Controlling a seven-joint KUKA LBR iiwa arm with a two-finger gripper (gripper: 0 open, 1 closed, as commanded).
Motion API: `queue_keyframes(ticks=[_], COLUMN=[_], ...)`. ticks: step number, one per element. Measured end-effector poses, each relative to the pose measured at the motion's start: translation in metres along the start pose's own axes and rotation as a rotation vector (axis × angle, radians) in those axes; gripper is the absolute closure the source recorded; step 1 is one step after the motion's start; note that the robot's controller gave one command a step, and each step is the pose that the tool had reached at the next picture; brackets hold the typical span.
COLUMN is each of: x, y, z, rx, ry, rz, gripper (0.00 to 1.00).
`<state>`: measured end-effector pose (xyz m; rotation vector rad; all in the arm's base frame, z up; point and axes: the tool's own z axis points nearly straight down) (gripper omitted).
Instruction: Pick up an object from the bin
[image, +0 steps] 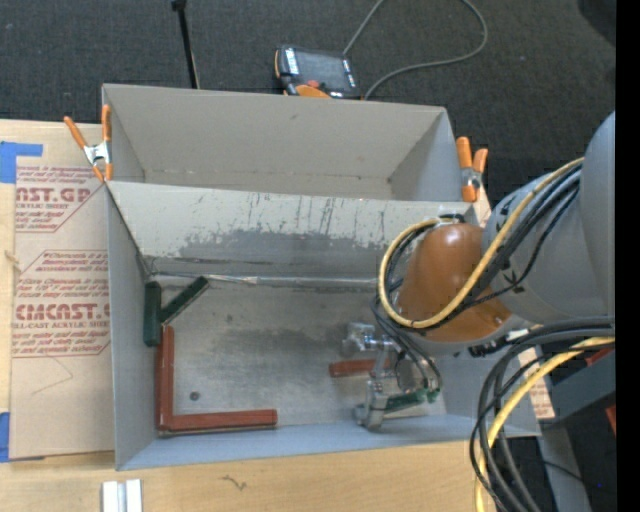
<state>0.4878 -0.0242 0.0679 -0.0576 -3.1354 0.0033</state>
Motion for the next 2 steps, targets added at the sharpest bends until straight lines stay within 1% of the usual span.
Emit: queue_keyframes(ticks=[1,2], x=[-0.002,-0.037], y=[0.005,0.002], z=[-0.003,-0.164], rx=[-0.003,-0.002], ry=[-0.006,-0.016], rz=[-0.007,-0.002], gripper=[1.00,1.00])
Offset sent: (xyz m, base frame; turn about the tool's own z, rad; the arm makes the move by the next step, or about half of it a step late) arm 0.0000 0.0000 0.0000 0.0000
